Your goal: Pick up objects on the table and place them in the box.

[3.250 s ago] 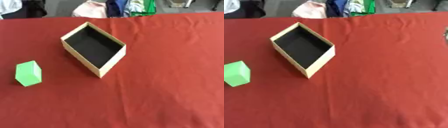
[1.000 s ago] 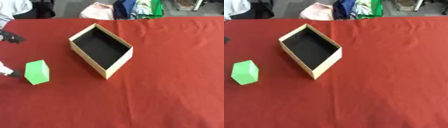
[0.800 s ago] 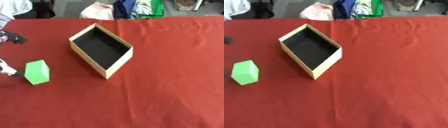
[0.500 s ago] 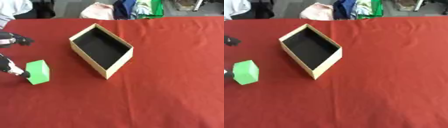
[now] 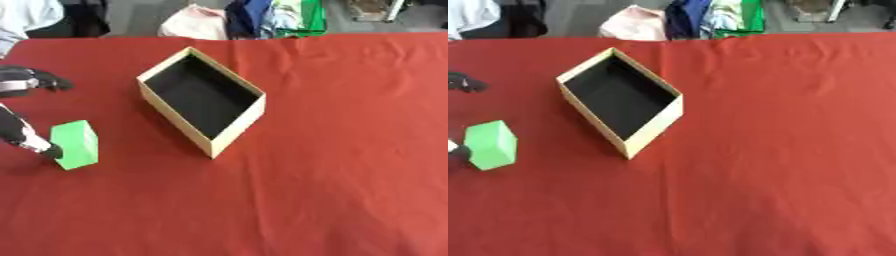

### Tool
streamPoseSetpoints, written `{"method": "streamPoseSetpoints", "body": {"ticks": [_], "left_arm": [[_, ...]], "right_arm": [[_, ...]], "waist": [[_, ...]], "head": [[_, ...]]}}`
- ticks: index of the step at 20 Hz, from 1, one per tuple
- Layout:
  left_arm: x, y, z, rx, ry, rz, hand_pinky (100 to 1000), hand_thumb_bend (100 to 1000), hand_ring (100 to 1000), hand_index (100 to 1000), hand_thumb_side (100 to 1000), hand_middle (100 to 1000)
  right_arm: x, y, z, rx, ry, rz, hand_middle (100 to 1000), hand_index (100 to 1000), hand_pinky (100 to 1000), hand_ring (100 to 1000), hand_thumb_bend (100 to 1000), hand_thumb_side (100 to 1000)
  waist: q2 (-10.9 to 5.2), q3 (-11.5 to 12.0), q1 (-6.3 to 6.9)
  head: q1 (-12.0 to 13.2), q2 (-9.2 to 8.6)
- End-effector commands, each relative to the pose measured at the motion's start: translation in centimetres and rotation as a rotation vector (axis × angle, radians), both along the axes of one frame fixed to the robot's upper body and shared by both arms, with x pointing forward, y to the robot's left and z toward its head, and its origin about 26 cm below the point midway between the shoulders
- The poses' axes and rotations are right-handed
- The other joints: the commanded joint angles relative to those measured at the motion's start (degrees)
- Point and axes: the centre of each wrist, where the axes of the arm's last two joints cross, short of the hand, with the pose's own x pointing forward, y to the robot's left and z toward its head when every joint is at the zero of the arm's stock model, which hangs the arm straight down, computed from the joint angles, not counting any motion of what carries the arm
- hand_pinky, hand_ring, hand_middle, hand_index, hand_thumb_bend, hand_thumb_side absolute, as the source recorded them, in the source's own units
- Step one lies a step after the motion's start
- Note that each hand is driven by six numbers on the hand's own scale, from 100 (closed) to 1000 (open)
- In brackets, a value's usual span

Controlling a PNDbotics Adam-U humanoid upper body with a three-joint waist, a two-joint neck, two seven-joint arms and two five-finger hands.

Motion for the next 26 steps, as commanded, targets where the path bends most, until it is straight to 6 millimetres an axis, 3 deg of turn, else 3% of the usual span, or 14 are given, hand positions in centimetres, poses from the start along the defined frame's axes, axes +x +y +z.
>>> {"method": "streamPoseSetpoints", "body": {"ticks": [1,13,20,26], "left_arm": [[0.1,0.5,0.8,0.056,-0.026,0.022,948,808,931,975,412,878],[1.4,1.4,-1.6,0.017,0.052,0.057,929,753,910,955,393,858],[1.9,0.9,-2.2,-0.033,0.058,0.027,916,678,899,946,259,867],[2.2,0.5,-2.5,-0.061,0.071,0.034,913,624,893,939,202,861]], "right_arm": [[-0.4,0.1,0.8,-0.013,-0.028,0.007,764,763,794,753,100,118],[-0.4,0.1,0.8,-0.009,-0.026,0.012,765,764,795,754,100,118],[-0.4,0.2,0.8,-0.008,-0.023,0.014,765,764,795,755,100,118],[-0.4,0.2,0.8,-0.007,-0.022,0.017,765,764,795,755,100,118]], "waist": [[-1.35,0.0,0.84],[-0.89,-0.2,0.65],[-0.57,-0.3,0.54],[-0.35,-0.4,0.52]], "head": [[0.2,-0.23],[0.5,-0.48],[0.6,-0.68],[0.7,-0.75]]}}
